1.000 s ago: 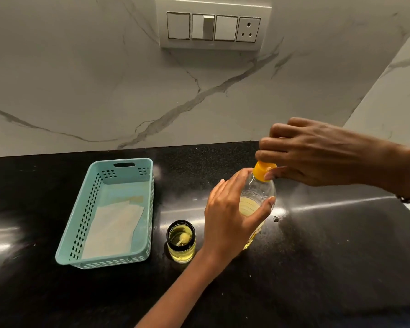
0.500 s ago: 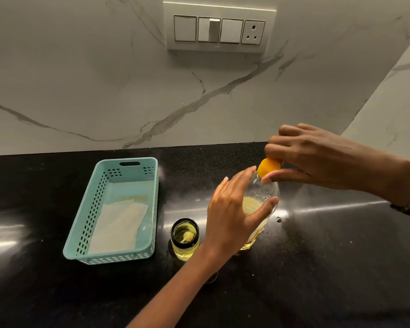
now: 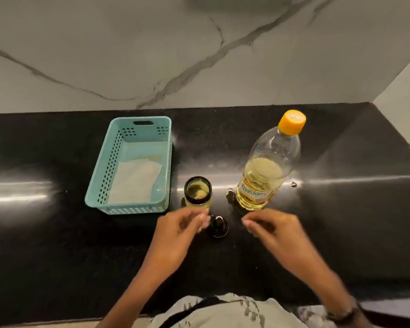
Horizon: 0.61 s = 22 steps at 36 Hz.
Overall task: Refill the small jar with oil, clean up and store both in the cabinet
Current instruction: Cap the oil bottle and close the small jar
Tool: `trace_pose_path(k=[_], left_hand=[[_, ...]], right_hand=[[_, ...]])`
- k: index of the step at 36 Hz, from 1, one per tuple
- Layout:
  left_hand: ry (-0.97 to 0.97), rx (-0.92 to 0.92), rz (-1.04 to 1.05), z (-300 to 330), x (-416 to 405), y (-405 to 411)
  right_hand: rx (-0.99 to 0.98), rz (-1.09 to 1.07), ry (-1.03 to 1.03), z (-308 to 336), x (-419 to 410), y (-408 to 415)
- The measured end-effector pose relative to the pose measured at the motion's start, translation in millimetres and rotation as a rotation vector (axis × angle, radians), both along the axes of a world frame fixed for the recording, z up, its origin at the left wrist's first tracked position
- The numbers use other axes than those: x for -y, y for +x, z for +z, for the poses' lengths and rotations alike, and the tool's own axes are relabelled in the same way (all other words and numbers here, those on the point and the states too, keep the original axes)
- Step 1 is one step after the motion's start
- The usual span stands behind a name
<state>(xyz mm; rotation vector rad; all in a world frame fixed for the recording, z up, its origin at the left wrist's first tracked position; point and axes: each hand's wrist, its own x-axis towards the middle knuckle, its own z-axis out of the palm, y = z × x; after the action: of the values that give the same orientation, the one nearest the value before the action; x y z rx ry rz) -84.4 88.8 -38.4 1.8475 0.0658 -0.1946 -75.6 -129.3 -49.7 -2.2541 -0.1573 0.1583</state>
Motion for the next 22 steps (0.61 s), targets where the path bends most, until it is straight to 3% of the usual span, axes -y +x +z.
trace_pose_path(k=[3, 6, 14, 22], left_hand=[[0.050, -0.216, 0.023, -42.8, -5.4, -8.1], [0.111, -0.290, 0.045, -66.9, -7.3, -6.5], [0.053, -0.298, 0.121, -72.8, 6.7, 7.1], [0.025, -0.317, 0.155, -74.6, 8.5, 6.8]], right_hand=[[-0.167, -0.070, 0.004, -36.7, -10.9, -0.3], [-0.229, -0.140, 0.021, -54.2, -19.8, 3.9], [-0.259, -0.171, -0.036, -62.8, -37.6, 13.5], [-0.414, -0.234, 0.163, -64.0, -36.4, 13.8]])
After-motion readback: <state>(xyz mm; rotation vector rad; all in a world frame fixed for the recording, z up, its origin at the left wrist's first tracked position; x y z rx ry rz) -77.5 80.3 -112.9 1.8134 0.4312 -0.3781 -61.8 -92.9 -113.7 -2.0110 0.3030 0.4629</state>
